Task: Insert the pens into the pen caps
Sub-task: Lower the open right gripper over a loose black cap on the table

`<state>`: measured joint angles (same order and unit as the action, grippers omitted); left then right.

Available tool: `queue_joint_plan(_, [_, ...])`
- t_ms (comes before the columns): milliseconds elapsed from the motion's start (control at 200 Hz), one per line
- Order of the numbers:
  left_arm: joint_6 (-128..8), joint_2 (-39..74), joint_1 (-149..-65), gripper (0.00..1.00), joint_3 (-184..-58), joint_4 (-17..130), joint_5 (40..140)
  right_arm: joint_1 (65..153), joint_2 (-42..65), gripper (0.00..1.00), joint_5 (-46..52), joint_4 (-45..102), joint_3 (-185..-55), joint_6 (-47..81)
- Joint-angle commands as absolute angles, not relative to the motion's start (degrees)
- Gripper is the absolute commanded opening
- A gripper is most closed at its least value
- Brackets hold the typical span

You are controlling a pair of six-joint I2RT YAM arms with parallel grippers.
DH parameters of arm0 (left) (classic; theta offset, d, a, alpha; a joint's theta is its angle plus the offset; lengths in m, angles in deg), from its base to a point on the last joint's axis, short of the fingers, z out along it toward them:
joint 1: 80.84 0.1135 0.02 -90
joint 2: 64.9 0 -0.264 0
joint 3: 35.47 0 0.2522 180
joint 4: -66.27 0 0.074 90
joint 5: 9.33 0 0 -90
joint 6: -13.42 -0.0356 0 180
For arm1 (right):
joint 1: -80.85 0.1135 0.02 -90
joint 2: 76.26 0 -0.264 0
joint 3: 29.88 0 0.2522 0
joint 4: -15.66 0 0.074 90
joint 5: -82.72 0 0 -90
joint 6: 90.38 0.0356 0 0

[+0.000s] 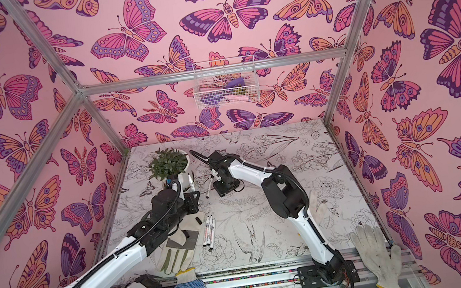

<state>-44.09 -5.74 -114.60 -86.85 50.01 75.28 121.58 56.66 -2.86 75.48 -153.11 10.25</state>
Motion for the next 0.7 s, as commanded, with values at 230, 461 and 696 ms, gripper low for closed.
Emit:
queue_joint_plan(230, [-44.28,-7.33,-114.32,0.00,-87.16,47.23,75.48,121.91,55.98,0.54,-14.65,77.30,-152.53,9.95])
queue_joint_plan(461, [-44.74,-6.72,-114.30,0.00,-87.87,47.25,75.57,117.06,52.22,0.54,-11.96,75.91,-149.53,16.13])
queue_joint_plan(696, [-44.62,-6.54,-114.32,0.00,-87.80,47.24,75.84,114.35,46.93,0.52,6.73,66.01,-142.06,20.50])
